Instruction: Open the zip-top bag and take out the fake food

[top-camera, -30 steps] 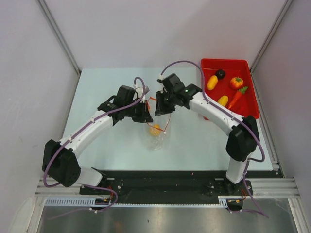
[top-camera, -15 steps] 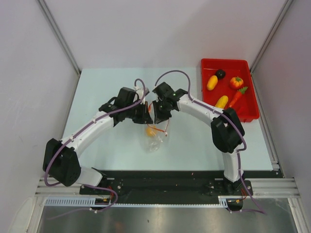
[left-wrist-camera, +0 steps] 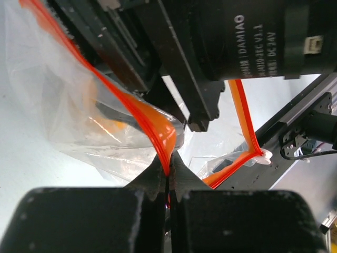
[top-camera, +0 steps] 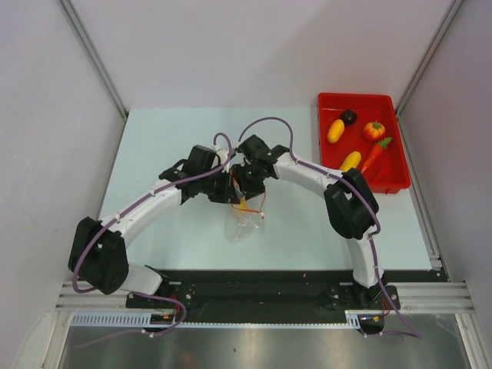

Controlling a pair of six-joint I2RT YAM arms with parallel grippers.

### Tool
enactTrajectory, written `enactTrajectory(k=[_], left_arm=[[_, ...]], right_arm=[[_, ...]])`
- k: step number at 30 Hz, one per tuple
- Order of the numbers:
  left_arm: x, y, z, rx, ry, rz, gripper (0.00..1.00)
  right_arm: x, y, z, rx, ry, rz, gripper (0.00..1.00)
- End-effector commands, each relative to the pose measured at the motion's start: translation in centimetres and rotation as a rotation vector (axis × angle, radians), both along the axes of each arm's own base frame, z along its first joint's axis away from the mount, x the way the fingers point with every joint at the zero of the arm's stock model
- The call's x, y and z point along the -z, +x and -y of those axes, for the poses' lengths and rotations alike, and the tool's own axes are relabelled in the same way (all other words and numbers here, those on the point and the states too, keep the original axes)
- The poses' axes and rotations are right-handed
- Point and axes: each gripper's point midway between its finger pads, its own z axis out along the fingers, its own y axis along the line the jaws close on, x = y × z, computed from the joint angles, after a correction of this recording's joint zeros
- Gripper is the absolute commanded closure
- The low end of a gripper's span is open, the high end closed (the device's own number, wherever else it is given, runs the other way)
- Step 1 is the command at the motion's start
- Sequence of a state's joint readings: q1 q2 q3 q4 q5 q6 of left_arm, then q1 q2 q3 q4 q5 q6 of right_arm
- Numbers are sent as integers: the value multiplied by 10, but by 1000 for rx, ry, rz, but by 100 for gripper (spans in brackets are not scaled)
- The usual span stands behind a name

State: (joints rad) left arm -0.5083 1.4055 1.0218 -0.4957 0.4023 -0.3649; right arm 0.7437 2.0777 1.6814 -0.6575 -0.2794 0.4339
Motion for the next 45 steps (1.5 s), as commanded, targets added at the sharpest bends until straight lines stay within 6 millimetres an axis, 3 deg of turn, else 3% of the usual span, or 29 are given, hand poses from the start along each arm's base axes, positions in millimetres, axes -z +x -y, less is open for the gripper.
enactTrajectory(k=[1, 8, 10, 13, 21, 27, 29, 32, 33, 39, 45], left_arm=[[-12, 3, 0, 7, -17, 57, 100], [-12, 1, -1, 7, -18, 56, 100], [-11, 1, -1, 4, -18, 57, 100], [-11, 0, -1, 6, -21, 57, 100], [-11, -2, -3, 4, -16, 57, 100], [-11, -4, -3, 3, -16, 54, 100], [-10, -3, -5, -2, -11, 55, 100], [-7, -5, -8, -13, 1, 53, 100], [-7, -5, -9, -15, 7, 52, 100], [1, -1, -24, -78, 85, 52, 100], [6, 3, -36, -124, 143, 54, 100]], right_arm=[[9, -3, -12, -37, 31, -17, 49], [7, -6, -15, -48, 60, -13, 55], [7, -7, -16, -54, 60, -9, 53], [16, -11, -15, -74, 40, -15, 38], [53, -28, -12, -99, -12, -73, 35], [62, -26, -8, -95, -36, -76, 34], [60, -25, -9, -95, -27, -75, 37], [46, -23, -11, -93, 4, -66, 54], [34, -22, -12, -90, 22, -51, 65], [-12, -19, -12, -87, 74, 5, 83], [-52, -26, 1, -78, 110, 42, 84]])
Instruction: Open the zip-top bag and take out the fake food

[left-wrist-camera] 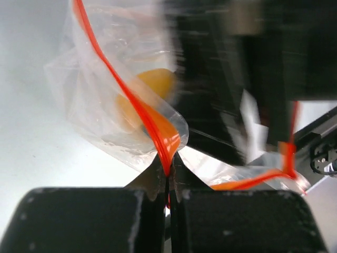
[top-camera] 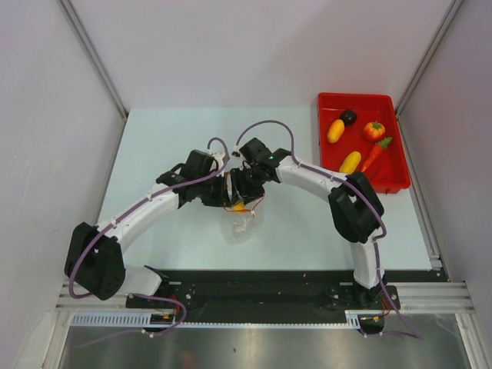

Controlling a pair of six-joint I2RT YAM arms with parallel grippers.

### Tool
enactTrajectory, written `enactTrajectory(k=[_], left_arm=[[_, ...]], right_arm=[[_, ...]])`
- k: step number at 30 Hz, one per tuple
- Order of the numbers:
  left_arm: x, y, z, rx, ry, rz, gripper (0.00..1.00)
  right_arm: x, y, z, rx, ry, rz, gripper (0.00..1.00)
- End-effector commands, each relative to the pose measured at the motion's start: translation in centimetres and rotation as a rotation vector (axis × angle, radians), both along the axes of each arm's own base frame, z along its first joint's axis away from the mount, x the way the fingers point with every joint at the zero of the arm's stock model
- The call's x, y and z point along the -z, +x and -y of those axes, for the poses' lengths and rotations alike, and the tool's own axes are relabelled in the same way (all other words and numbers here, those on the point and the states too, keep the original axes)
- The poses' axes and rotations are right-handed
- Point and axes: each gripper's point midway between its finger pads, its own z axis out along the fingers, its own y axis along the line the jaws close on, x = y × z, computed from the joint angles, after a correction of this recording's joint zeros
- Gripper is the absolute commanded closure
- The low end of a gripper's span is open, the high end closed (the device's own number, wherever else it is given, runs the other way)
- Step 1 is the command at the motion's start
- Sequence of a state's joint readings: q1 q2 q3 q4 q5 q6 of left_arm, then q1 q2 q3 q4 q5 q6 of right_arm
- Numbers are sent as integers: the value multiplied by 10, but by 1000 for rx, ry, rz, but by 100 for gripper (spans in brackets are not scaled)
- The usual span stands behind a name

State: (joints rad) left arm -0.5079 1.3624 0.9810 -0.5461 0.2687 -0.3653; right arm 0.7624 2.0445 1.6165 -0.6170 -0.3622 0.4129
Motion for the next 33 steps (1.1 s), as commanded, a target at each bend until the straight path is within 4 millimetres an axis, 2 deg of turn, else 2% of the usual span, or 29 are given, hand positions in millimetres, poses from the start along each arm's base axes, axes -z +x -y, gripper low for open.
enactTrajectory(k=[1, 8, 11, 13, 14, 17, 18, 21, 25, 28, 33], left_arm=[[-7, 5, -11, -41, 35, 40, 100], [-4, 3, -5, -20, 10, 23, 100], [-7, 1, 3, 13, -34, 24, 100], [-8, -1, 9, 31, -66, 22, 100], [-6, -1, 10, 32, -68, 13, 100], [-6, 0, 12, 36, -72, 9, 100], [-5, 0, 13, 39, -73, 3, 100], [4, -2, 16, 59, -66, -46, 100], [22, -2, 15, 58, -32, -98, 100], [29, -1, 12, 57, -8, -99, 100], [31, 0, 11, 56, -1, -91, 100]], right_arm=[[-60, -3, 12, 9, 75, 82, 83], [-97, 2, 28, 49, 168, 108, 79], [-98, 7, 31, 56, 200, 101, 75], [-99, 7, 27, 39, 238, 76, 74], [-95, 7, 24, 36, 244, 61, 72], [-68, 8, 19, 39, 197, 25, 66], [-47, 13, 21, 59, 146, 14, 65], [-10, 20, 27, 80, 47, 18, 64], [14, 28, 28, 88, 5, 27, 52], [23, 28, 31, 84, -30, 12, 45], [7, 21, 33, 50, -69, 66, 35]])
